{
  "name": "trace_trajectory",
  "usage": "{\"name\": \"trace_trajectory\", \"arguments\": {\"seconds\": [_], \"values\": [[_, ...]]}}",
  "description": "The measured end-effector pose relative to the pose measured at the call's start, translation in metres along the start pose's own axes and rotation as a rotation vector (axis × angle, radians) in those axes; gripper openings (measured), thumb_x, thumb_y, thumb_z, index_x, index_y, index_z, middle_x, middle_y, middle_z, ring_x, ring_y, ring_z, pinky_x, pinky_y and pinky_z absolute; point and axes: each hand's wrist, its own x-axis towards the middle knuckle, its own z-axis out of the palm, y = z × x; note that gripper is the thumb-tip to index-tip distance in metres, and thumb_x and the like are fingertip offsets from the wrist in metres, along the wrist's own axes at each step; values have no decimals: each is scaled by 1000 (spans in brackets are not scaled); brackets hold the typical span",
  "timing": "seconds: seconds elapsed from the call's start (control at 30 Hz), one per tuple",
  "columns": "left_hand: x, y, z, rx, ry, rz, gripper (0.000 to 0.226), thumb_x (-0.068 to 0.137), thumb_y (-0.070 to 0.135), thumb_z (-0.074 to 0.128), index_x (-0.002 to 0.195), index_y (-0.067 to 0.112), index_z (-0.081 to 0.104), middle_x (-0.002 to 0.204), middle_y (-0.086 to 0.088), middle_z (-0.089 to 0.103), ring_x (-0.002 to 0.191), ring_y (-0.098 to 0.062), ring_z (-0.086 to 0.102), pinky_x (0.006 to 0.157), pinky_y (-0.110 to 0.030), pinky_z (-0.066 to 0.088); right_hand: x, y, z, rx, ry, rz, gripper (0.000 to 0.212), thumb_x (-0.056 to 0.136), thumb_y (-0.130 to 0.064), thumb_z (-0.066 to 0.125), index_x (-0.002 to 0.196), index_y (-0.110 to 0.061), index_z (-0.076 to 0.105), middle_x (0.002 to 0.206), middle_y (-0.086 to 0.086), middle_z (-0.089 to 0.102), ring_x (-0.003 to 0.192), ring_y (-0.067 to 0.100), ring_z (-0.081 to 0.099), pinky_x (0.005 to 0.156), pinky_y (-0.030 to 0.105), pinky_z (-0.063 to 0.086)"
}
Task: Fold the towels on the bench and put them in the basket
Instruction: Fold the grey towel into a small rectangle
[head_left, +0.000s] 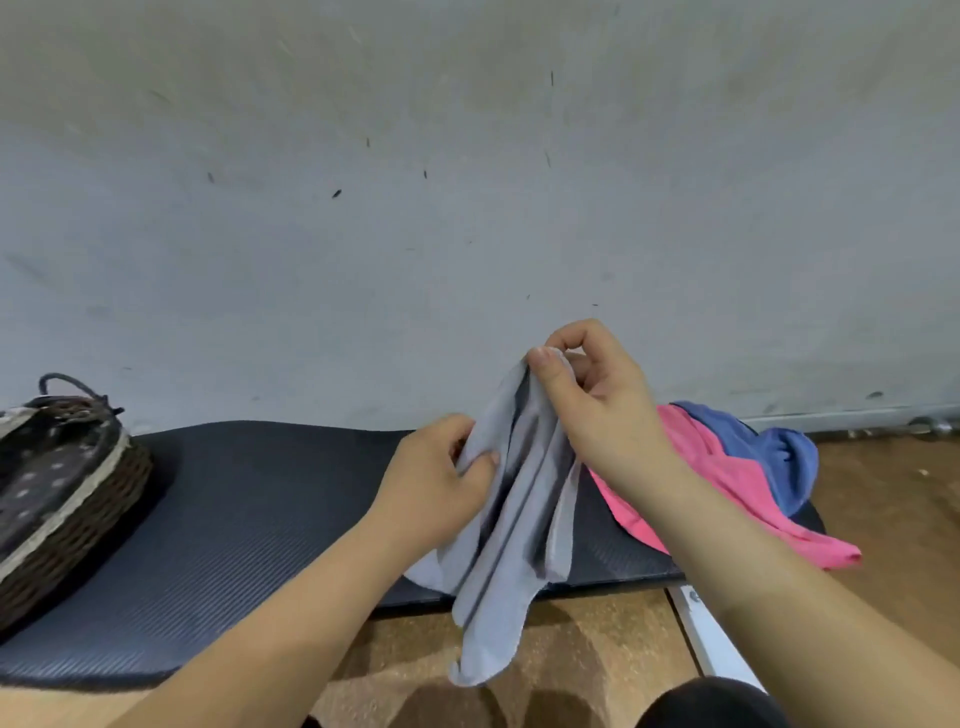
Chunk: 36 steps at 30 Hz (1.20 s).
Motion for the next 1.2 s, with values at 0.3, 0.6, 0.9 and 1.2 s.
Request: {"name": "trace_trajectory", "arguments": {"seconds": [0.3,0.6,0.9,1.2], "values": [[29,-63,-36,-117,-74,-164,30,86,24,80,78,12,54,62,-7,58,54,-6,43,52,-17,35,37,74,26,-229,-11,100,15,103,-22,61,92,-12,56,76,10,54,64,8,44,58,20,38],[-20,-62,-113,168,26,-106,33,79,36,81,66,19,55,56,12,53,51,-4,43,51,-19,33,19,63,29,-312,55,30,16,103,-27,58,92,-17,53,65,-21,50,59,1,46,57,17,36],[-85,-25,-182,459,335,-106,51,76,60,81,65,17,56,57,3,60,58,-18,59,51,-32,44,-28,-5,-7,-451,188,41,20,104,-40,50,92,-25,48,74,-2,58,74,24,56,68,40,44],[-106,-62,-203,568,277,-84,35,75,53,55,66,19,52,59,2,59,63,-18,58,53,-29,39,-34,-1,29,-702,200,-18,22,97,-44,54,86,-24,54,81,-6,63,79,24,58,67,36,43]]}}
